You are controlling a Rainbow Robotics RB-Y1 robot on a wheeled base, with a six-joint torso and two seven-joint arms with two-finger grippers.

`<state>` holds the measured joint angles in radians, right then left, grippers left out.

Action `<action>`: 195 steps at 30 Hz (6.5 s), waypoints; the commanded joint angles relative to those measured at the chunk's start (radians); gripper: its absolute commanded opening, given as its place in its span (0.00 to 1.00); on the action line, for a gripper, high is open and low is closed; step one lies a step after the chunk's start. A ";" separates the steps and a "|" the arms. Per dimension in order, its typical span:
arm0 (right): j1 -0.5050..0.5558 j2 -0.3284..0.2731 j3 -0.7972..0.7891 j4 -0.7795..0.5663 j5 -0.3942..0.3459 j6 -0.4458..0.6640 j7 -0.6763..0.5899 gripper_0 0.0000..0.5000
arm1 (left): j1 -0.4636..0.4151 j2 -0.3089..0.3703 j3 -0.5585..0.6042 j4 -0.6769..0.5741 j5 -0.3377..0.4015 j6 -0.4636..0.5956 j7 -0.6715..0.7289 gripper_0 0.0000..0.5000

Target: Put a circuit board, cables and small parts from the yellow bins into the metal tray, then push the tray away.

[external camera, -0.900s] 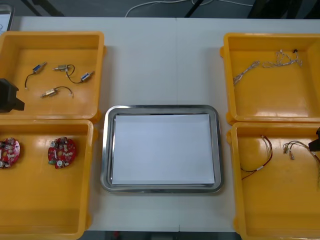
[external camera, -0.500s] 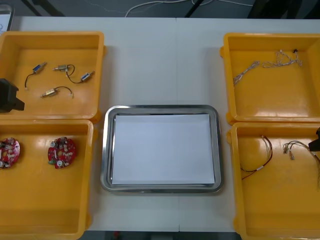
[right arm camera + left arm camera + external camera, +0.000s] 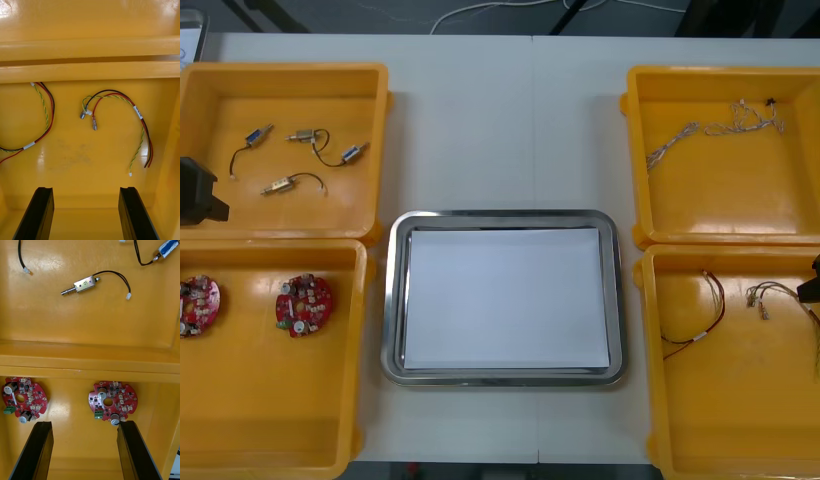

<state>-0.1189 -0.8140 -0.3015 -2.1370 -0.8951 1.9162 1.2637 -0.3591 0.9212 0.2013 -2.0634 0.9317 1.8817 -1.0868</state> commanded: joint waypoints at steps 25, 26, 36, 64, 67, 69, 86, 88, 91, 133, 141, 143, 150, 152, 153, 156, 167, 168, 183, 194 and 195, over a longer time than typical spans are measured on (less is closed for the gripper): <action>0.016 0.007 -0.033 -0.004 0.004 0.004 -0.033 1.00 | 0.016 0.034 0.026 -0.006 0.007 0.007 -0.087 1.00; 0.016 0.007 -0.033 -0.004 0.004 0.004 -0.033 1.00 | 0.016 0.034 0.026 -0.006 0.007 0.007 -0.087 1.00; 0.016 0.007 -0.033 -0.004 0.004 0.004 -0.033 1.00 | 0.016 0.034 0.026 -0.006 0.007 0.007 -0.087 1.00; 0.016 0.007 -0.033 -0.004 0.004 0.004 -0.033 1.00 | 0.016 0.034 0.026 -0.006 0.007 0.007 -0.087 1.00; 0.016 0.007 -0.033 -0.004 0.004 0.004 -0.033 1.00 | 0.016 0.034 0.026 -0.006 0.007 0.007 -0.087 1.00; 0.016 0.007 -0.033 -0.004 0.004 0.004 -0.033 1.00 | 0.016 0.034 0.026 -0.006 0.007 0.007 -0.087 1.00; 0.016 0.007 -0.033 -0.004 0.004 0.004 -0.033 1.00 | 0.075 -0.033 0.021 -0.017 -0.014 0.016 -0.091 1.00; 0.016 0.007 -0.033 -0.004 0.004 0.004 -0.033 1.00 | 0.068 -0.019 0.018 -0.017 0.004 0.022 -0.091 1.00; 0.021 0.030 -0.028 0.006 0.008 0.004 -0.035 1.00 | 0.065 -0.015 0.021 -0.015 0.021 0.025 -0.087 1.00; 0.004 0.369 0.022 -0.049 0.384 0.004 -0.911 1.00 | 0.508 -0.076 0.325 -0.304 -0.010 -0.122 -0.206 1.00; 0.004 0.447 0.030 -0.054 0.452 0.004 -1.026 1.00 | 0.516 -0.148 0.351 -0.305 -0.082 -0.127 -0.225 1.00; 0.004 0.466 0.030 -0.054 0.455 0.004 -1.044 1.00 | 0.514 -0.171 0.348 -0.307 -0.120 -0.130 -0.228 1.00; 0.013 0.515 0.030 -0.054 0.467 0.004 -1.047 1.00 | 0.514 -0.232 0.319 -0.302 -0.225 -0.151 -0.229 1.00; 0.015 0.535 0.030 -0.054 0.473 0.004 -1.049 1.00 | 0.513 -0.248 0.296 -0.288 -0.269 -0.167 -0.225 1.00; 0.016 0.541 0.030 -0.054 0.475 0.004 -1.051 1.00 | 0.511 -0.249 0.293 -0.281 -0.275 -0.171 -0.223 1.00; 0.030 0.558 0.035 -0.054 0.482 0.004 -1.049 1.00 | 0.511 -0.255 0.286 -0.231 -0.269 -0.207 -0.222 1.00; 0.113 0.562 0.110 -0.054 0.528 -0.045 -1.052 1.00 | 0.499 -0.288 0.270 -0.142 -0.266 -0.254 -0.219 1.00; 0.113 0.564 0.111 -0.054 0.532 -0.045 -1.052 1.00 | 0.500 -0.289 0.270 -0.138 -0.266 -0.259 -0.220 1.00; 0.130 0.592 0.144 0.005 0.561 -0.178 -1.058 1.00 | 0.545 -0.295 0.262 -0.037 -0.208 -0.398 -0.249 1.00; 0.131 0.592 0.168 0.062 0.561 -0.241 -1.058 1.00 | 0.600 -0.295 0.245 0.005 -0.174 -0.484 -0.282 1.00; 0.131 0.592 0.171 0.068 0.562 -0.246 -1.060 1.00 | 0.605 -0.295 0.247 0.006 -0.171 -0.487 -0.283 1.00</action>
<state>-0.0070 -0.2368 -0.1550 -2.0775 -0.3413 1.6901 0.2365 0.1984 0.6411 0.4595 -2.0565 0.7459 1.4114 -1.3270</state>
